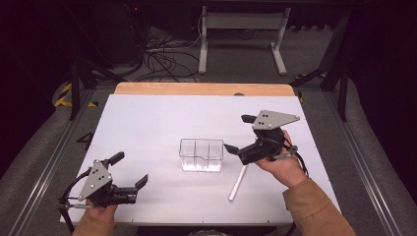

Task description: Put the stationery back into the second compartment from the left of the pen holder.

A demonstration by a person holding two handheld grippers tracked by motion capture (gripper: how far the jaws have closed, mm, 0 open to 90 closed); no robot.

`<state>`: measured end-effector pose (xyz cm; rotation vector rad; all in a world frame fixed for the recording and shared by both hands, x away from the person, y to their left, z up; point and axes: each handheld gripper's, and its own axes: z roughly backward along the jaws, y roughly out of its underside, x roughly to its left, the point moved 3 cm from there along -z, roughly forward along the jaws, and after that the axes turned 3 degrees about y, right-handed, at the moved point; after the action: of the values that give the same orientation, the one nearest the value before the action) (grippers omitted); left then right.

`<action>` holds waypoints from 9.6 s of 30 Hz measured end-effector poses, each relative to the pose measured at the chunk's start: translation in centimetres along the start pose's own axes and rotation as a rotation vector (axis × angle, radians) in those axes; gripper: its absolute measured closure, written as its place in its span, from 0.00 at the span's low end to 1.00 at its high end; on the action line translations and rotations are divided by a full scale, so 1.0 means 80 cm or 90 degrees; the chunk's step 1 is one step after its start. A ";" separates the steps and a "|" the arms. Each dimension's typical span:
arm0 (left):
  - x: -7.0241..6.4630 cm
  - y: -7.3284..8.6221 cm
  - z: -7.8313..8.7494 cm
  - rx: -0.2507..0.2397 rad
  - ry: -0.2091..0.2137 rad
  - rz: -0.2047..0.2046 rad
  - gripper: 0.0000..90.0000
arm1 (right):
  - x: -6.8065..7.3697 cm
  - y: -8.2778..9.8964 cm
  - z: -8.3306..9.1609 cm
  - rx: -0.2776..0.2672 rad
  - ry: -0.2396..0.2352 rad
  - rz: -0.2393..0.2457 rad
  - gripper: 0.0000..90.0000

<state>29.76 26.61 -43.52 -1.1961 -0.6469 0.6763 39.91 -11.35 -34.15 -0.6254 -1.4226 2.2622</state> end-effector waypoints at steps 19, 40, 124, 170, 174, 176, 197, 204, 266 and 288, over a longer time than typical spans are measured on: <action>-0.002 0.001 -0.001 0.003 0.001 0.004 0.01 | -0.016 0.021 0.026 0.046 0.098 -0.026 0.12; -0.003 0.002 0.001 0.003 -0.002 0.002 0.01 | -0.022 0.037 0.031 0.122 0.166 -0.045 0.16; -0.007 0.004 0.000 0.010 0.001 -0.002 0.01 | 0.017 0.121 -0.076 0.545 0.303 -0.583 0.70; -0.011 0.005 -0.001 0.013 0.013 -0.005 0.01 | 0.001 0.136 -0.096 0.624 0.430 -0.684 0.87; -0.010 0.005 -0.002 0.013 0.011 -0.007 0.01 | 0.001 0.135 -0.095 0.624 0.431 -0.687 0.87; -0.010 0.005 -0.002 0.013 0.012 -0.006 0.01 | 0.000 0.134 -0.093 0.621 0.426 -0.691 0.87; -0.011 0.006 -0.003 0.015 0.013 -0.003 0.01 | -0.011 0.063 -0.027 0.331 0.349 -0.556 0.88; -0.010 0.006 -0.002 0.016 0.012 -0.005 0.01 | -0.010 0.045 -0.011 0.229 0.290 -0.458 0.88; -0.008 0.005 -0.002 0.013 0.010 -0.006 0.01 | 0.038 -0.014 -0.080 -0.190 -0.135 -0.024 0.87; -0.010 0.006 0.000 0.014 0.012 -0.001 0.01 | 0.044 0.011 -0.114 -0.146 -0.130 -0.040 0.87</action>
<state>29.23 26.12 -44.06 -1.1806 -0.6238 0.6691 42.08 -3.11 -39.03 -0.4183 -1.7912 2.1835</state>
